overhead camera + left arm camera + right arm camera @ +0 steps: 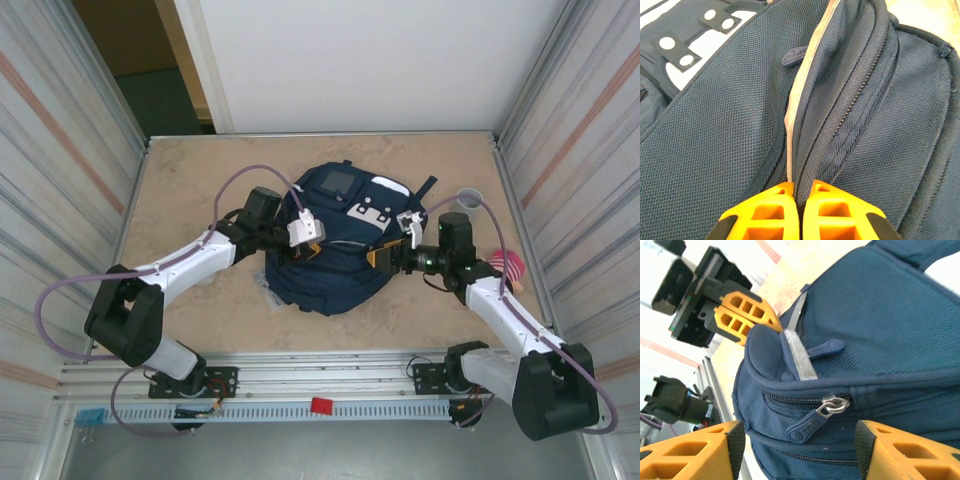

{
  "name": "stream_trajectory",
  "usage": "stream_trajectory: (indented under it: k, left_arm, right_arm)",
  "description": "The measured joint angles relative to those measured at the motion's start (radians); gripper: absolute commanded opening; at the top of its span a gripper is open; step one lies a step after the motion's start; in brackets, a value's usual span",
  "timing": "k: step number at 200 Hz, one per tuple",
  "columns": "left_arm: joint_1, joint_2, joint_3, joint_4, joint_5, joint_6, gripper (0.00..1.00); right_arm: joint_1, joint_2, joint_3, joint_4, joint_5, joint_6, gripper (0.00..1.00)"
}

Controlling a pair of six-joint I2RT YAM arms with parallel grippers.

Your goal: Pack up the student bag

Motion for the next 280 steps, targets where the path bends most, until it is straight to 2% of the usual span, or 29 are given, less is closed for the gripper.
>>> stream_trajectory:
  k: [15, 43, 83, 114, 146, 172, 196, 227, 254, 280]
  left_arm:
    - [0.000, 0.000, 0.000, 0.000, 0.000, -0.003, 0.00]
    - [0.000, -0.002, -0.001, 0.009, 0.001, -0.010, 0.00]
    - [0.000, -0.002, -0.005, 0.020, 0.003, -0.023, 0.00]
    - [0.000, -0.002, -0.010, 0.023, 0.003, -0.025, 0.00]
    - [0.000, -0.002, -0.010, 0.026, 0.003, -0.025, 0.00]
    - [0.000, -0.002, -0.010, 0.030, 0.003, -0.025, 0.00]
    - [0.000, -0.002, -0.010, 0.031, 0.003, -0.028, 0.00]
    - [0.000, -0.002, -0.010, 0.032, 0.003, -0.028, 0.00]
    - [0.000, -0.002, -0.010, 0.032, 0.003, -0.028, 0.00]
    - [0.000, -0.002, -0.010, 0.032, 0.005, -0.031, 0.00]
  right_arm:
    - [0.021, 0.010, 0.000, 0.000, 0.003, 0.000, 0.57]
    - [0.048, 0.023, 0.000, 0.000, 0.031, 0.008, 0.44]
    - [0.060, 0.064, 0.000, 0.020, 0.068, 0.049, 0.43]
    - [0.079, 0.089, 0.008, 0.020, 0.110, 0.065, 0.31]
    - [0.086, 0.082, 0.032, -0.037, 0.183, 0.074, 0.24]
    - [0.092, 0.066, 0.051, -0.091, 0.227, 0.072, 0.24]
    - [0.092, 0.064, 0.062, -0.121, 0.251, 0.071, 0.31]
    - [0.092, 0.064, 0.064, -0.129, 0.261, 0.071, 0.31]
    - [0.092, 0.068, 0.071, -0.135, 0.266, 0.071, 0.40]
    - [0.092, 0.080, 0.078, -0.133, 0.256, 0.070, 0.37]
